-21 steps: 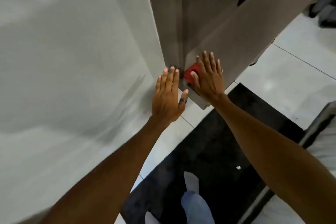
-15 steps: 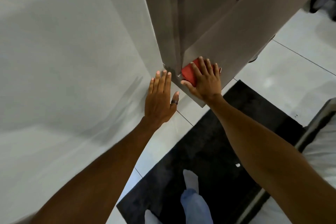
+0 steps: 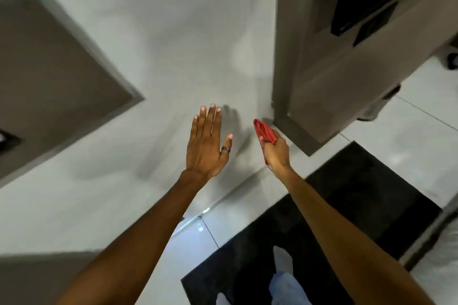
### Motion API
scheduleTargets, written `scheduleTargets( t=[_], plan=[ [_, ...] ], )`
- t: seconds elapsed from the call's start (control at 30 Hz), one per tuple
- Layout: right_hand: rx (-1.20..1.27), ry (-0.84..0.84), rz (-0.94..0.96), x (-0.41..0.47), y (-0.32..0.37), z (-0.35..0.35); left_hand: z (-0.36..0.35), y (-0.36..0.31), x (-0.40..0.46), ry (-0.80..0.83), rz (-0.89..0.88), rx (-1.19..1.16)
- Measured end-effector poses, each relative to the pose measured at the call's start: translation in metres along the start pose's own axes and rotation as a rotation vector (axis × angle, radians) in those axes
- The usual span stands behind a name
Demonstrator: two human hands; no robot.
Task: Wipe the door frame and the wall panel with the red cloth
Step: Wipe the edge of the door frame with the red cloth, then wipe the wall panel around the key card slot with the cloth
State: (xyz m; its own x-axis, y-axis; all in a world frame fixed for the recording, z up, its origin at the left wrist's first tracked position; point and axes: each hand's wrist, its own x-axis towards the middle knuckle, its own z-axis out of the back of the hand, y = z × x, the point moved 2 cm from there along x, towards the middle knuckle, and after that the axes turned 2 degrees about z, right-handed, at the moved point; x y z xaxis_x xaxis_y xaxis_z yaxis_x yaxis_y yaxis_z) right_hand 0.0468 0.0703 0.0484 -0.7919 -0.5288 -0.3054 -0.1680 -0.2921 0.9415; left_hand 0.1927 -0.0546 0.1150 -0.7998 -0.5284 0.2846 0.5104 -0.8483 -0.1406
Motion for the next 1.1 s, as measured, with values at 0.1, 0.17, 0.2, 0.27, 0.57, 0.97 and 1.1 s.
scheduleTargets(
  t=[0.1, 0.17, 0.2, 0.27, 0.57, 0.97, 1.1],
  plan=[
    [0.225, 0.009, 0.102, -0.049, 0.061, -0.062, 0.075, 0.038, -0.013, -0.169, -0.01, 0.053],
    [0.265, 0.052, 0.305, -0.084, 0.104, -0.097, 0.123, 0.059, -0.023, -0.293, -0.012, 0.091],
    [0.27, 0.066, 0.43, -0.103, 0.127, -0.118, 0.15, 0.073, -0.034, -0.357, -0.001, 0.11],
    [0.245, 0.071, 0.636, -0.141, 0.164, -0.152, 0.193, 0.098, -0.058, -0.481, 0.045, 0.141],
    [-0.103, 0.033, 1.457, -0.261, 0.245, -0.304, 0.309, 0.23, -0.183, -0.812, 0.268, 0.334],
    [-0.498, -0.285, 1.892, -0.219, 0.233, -0.354, 0.327, 0.318, -0.208, -0.852, 0.272, 0.454],
    [-0.462, -0.467, 2.05, -0.204, 0.243, -0.369, 0.324, 0.338, -0.194, -0.901, 0.241, 0.563]
  ],
)
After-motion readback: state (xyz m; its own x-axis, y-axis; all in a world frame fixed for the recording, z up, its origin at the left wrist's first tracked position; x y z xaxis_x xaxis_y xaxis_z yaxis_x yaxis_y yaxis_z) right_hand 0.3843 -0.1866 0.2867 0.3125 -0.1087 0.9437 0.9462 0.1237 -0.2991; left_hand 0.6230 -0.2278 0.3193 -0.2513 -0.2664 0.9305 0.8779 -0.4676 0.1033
